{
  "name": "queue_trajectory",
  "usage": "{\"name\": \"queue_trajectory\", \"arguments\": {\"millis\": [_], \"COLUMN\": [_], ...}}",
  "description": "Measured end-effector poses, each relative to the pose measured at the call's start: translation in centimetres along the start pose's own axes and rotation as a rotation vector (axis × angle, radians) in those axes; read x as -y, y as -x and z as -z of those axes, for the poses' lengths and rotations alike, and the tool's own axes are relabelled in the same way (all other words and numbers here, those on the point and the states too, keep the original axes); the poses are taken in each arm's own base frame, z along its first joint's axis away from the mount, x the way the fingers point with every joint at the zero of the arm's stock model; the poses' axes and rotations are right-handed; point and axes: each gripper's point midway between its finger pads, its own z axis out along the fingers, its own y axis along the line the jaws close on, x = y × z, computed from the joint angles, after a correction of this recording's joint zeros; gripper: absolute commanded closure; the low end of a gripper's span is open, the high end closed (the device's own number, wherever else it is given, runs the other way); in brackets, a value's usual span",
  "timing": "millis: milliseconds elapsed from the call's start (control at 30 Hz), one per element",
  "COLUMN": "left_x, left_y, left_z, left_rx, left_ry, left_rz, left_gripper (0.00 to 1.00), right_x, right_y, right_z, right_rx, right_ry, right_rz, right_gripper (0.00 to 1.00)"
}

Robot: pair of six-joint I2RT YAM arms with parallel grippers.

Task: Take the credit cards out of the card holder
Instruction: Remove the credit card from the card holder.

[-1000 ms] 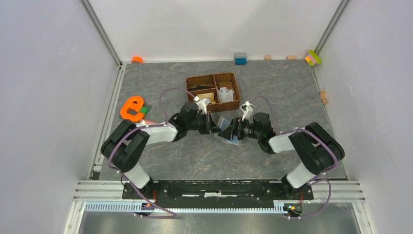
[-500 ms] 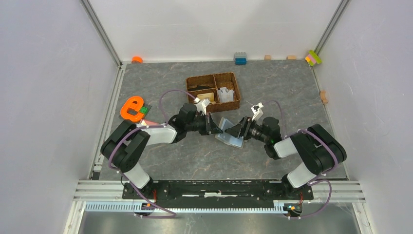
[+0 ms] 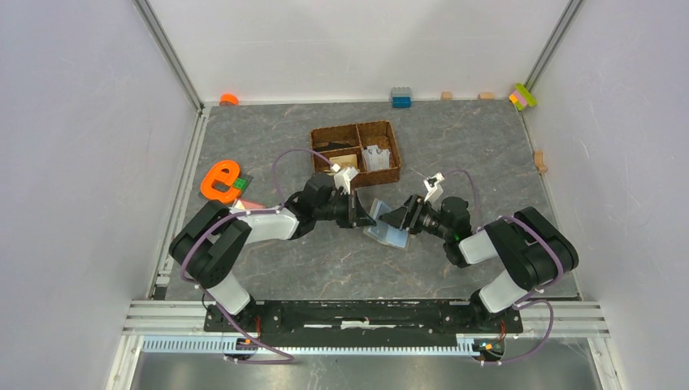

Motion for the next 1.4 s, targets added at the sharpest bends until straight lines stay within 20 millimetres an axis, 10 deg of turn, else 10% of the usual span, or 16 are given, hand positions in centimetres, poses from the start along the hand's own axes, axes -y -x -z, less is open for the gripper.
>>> {"name": "queue_trajectory", "arguments": {"millis": [767, 1400], "left_x": [0.3, 0.3], "left_y": [-0.7, 0.4], "left_z": [-0.2, 0.3], "left_rx": [-0.026, 0.008], "left_ry": [-0.007, -0.007], "left_rz": [-0.015, -0.017], "left_gripper": [0.83, 0.75], "right_x": [1.5, 3.0], "right_y": [-0.5, -1.2], "right_z": [-0.6, -1.2], "right_rx": [-0.048, -0.107], "right_ry": [-0.061, -0.142], "right_rz": [0.047, 0.09], "right_gripper": [1.0, 0.95]}}
